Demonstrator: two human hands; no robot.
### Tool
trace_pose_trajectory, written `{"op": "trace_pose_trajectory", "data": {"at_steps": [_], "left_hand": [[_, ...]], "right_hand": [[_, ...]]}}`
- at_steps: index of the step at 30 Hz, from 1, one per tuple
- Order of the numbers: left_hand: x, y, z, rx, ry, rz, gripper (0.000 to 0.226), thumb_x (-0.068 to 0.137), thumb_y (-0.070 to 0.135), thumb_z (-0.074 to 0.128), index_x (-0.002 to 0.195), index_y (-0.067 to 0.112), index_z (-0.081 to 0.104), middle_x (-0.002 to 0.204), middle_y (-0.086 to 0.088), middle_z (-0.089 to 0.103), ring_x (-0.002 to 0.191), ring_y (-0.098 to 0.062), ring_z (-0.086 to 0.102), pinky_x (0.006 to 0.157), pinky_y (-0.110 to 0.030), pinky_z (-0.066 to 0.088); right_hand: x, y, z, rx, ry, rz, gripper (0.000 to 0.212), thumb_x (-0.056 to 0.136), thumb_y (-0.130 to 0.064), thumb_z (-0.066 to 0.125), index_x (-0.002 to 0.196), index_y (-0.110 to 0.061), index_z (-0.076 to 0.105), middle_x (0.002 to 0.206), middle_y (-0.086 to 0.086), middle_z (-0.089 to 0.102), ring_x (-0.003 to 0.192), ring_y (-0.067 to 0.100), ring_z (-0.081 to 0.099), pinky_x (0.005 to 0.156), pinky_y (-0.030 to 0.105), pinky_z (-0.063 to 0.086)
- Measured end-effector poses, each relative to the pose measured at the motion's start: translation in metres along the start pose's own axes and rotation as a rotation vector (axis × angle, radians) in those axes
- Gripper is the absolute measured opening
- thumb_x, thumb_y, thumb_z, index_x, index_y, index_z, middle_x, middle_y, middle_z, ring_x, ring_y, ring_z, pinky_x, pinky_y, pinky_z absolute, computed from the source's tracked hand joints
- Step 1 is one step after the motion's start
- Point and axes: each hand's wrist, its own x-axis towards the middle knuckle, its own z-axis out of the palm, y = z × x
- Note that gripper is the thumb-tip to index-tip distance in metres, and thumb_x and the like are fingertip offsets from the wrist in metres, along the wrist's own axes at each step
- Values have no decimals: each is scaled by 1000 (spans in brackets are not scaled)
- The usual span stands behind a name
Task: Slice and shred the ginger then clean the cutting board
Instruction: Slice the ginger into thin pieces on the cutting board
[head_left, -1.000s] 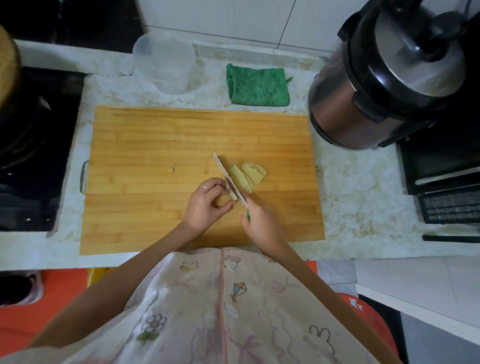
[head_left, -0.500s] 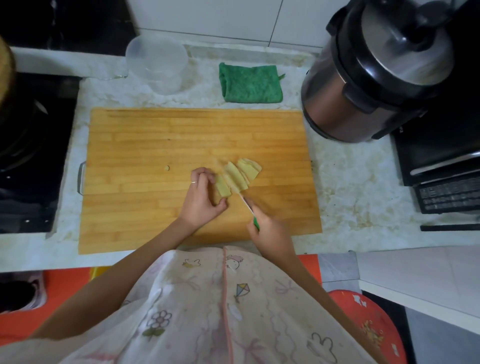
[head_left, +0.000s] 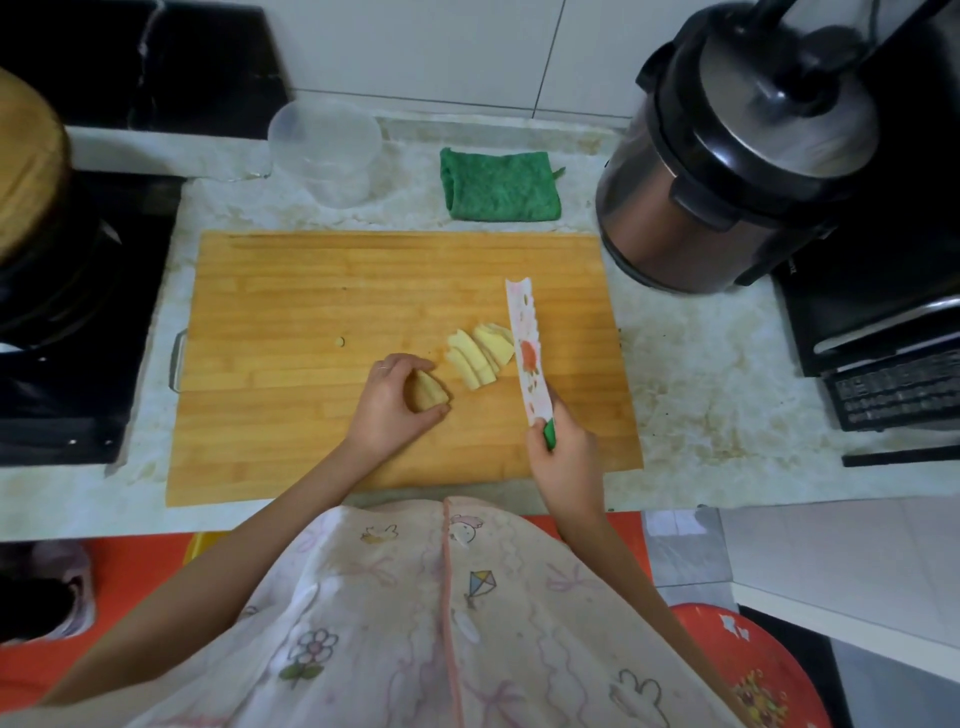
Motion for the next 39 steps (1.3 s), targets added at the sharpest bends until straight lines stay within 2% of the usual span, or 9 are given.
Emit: {"op": "trace_pose_trajectory", "data": {"at_steps": [5,8,12,16,20,26,31,36,39], "left_hand": [[-3,6,0,-185,82,-33,50,64,14,88,104,17,58,111,-2,59,105,-15,55,89,-20,40],[-4,6,1,-235,86,0,53,64,24,86,105,22,53,117,1,58,109,-13,55,91,-15,39],[-4,1,5,-145,14,35,54,65,16,87,107,15,54,130,-4,56,119,-18,52,100,-23,37],[-4,-2,4,-34,-3,155,53,68,33,82,112,9,64,132,-8,57,118,-17,50,100,-22,35],[-1,-6,0,75,75,257,37,79,38,66,105,12,71,117,-3,67,106,-18,56,91,-33,44],[5,0,-5,162,53,257,20,80,30,69,91,14,65,97,0,67,91,-18,60,71,-33,49],[3,4,-7,215,50,294,36,69,8,83,93,16,57,98,-3,66,88,-21,61,61,-30,53],[-7,-3,-11,257,-69,318,36,76,46,64,96,16,63,106,1,65,94,-16,60,71,-27,50],[-17,-4,-12,152,-68,196,37,82,42,59,109,16,64,112,4,62,95,-12,59,71,-28,53]], "right_hand": [[0,-3,0,-40,-95,-51,41,94,-12,46,134,-17,53,55,-2,47,45,9,37,45,22,31],[1,-5,0,-64,-156,-69,37,94,-12,46,130,-17,55,52,-8,39,44,9,38,45,20,33],[3,-6,4,-108,-249,-58,26,95,-13,44,117,-8,58,55,-7,41,44,9,36,45,19,33],[6,-9,10,-112,-352,-33,23,95,-14,44,113,-8,58,65,-1,53,47,8,39,44,18,33],[8,-9,11,-122,-406,-21,15,95,-14,45,101,-9,56,76,10,61,51,10,40,44,21,26],[13,-7,13,-80,-384,-10,17,95,-15,44,105,-10,58,71,5,59,48,7,38,41,19,29],[16,-7,12,-29,-353,-10,11,95,-15,44,92,-18,54,61,-1,47,47,8,35,42,21,26],[14,-7,10,11,-329,-10,14,96,-15,45,83,-19,49,57,-3,40,47,9,31,44,22,26],[12,-6,8,2,-332,10,16,96,-16,44,81,-18,48,57,-3,41,47,10,33,43,21,25]]}}
